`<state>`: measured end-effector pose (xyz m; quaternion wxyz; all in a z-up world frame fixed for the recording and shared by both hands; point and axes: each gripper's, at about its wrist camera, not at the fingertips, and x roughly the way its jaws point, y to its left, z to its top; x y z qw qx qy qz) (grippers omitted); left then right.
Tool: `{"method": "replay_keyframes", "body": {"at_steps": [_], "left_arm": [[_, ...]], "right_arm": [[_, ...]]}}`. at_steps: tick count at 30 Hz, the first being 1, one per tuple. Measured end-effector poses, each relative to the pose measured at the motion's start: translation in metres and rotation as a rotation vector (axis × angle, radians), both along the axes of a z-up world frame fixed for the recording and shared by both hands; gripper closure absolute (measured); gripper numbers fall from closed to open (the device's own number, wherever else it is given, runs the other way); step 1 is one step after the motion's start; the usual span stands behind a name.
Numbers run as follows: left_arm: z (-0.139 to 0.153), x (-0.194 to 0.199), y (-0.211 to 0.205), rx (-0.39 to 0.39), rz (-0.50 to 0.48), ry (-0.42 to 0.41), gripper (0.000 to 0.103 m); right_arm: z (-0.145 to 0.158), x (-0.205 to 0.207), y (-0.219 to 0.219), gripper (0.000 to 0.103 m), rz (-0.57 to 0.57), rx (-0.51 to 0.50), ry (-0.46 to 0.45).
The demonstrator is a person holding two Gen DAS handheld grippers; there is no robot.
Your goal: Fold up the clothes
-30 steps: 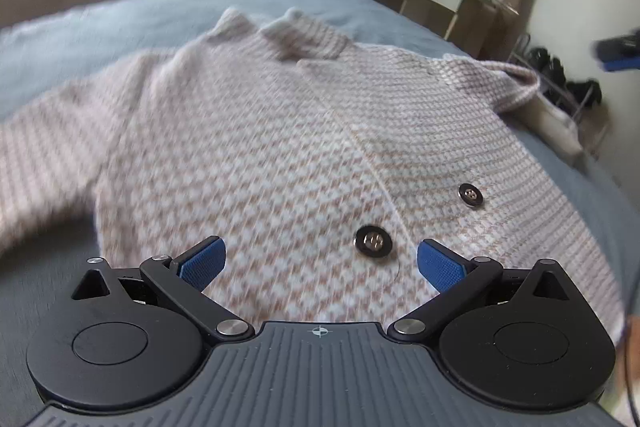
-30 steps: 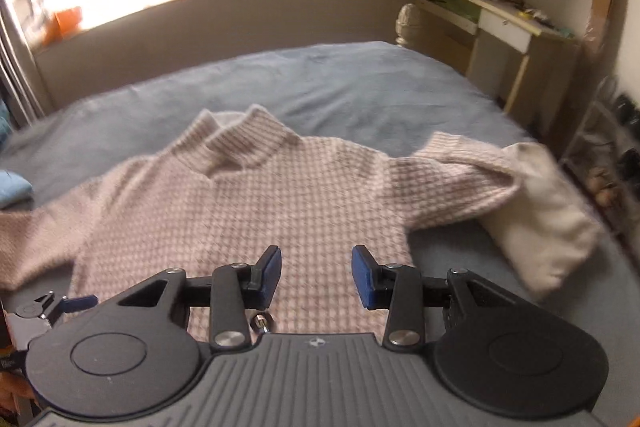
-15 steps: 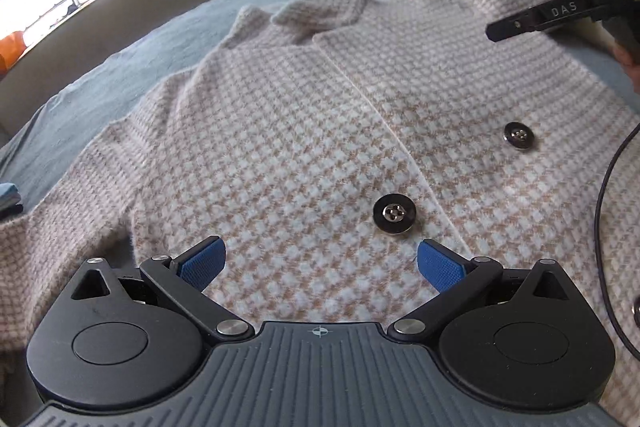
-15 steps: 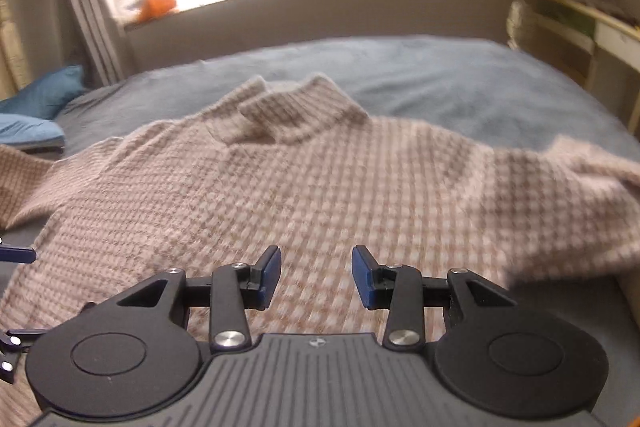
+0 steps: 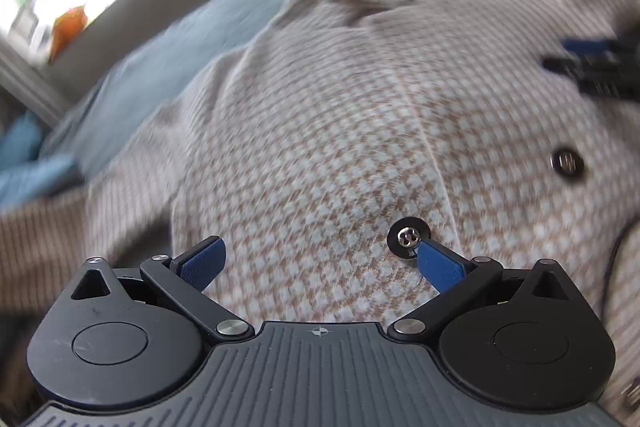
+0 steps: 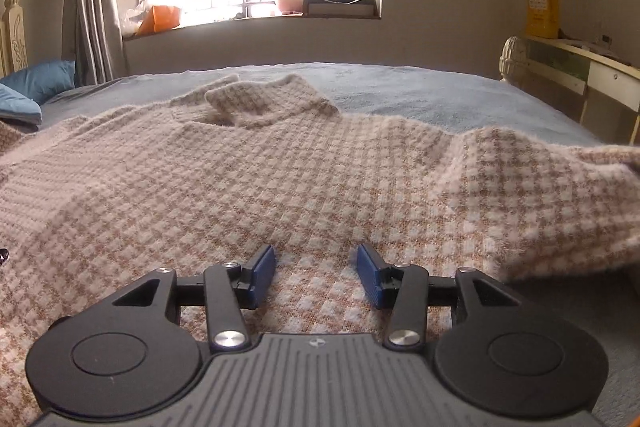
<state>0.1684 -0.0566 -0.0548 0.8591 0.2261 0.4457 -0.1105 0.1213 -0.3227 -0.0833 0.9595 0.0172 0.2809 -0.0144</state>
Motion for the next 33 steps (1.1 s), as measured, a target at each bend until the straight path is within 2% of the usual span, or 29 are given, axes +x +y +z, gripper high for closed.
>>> {"method": "replay_keyframes", "body": {"at_steps": [4, 7, 10, 12, 14, 15, 26, 33], "left_arm": [[0.007, 0.001, 0.003, -0.013, 0.11, 0.032, 0.0], [0.008, -0.003, 0.003, 0.022, 0.158, 0.075, 0.0], [0.028, -0.008, 0.006, 0.038, 0.219, 0.132, 0.0], [0.055, -0.01, 0.006, 0.024, 0.259, 0.122, 0.0], [0.077, -0.015, 0.005, -0.032, 0.271, 0.062, 0.0], [0.078, -0.016, 0.006, -0.055, 0.27, 0.05, 0.0], [0.006, -0.023, 0.027, -0.24, 0.225, 0.102, 0.0], [-0.005, -0.025, 0.01, -0.348, 0.073, 0.006, 0.0]], "right_arm": [[0.001, 0.0, -0.001, 0.054, -0.008, 0.005, 0.001], [0.0, 0.0, -0.002, 0.054, -0.009, 0.012, 0.002], [-0.001, -0.002, -0.005, 0.054, -0.001, 0.023, -0.006], [-0.004, -0.003, -0.008, 0.053, 0.004, 0.042, -0.016], [-0.006, -0.002, -0.01, 0.052, 0.007, 0.059, -0.024], [-0.007, -0.002, -0.01, 0.052, 0.007, 0.06, -0.028], [-0.008, -0.005, 0.0, 0.051, -0.005, 0.004, -0.041], [0.003, 0.007, 0.008, 0.049, -0.002, -0.059, 0.039]]}}
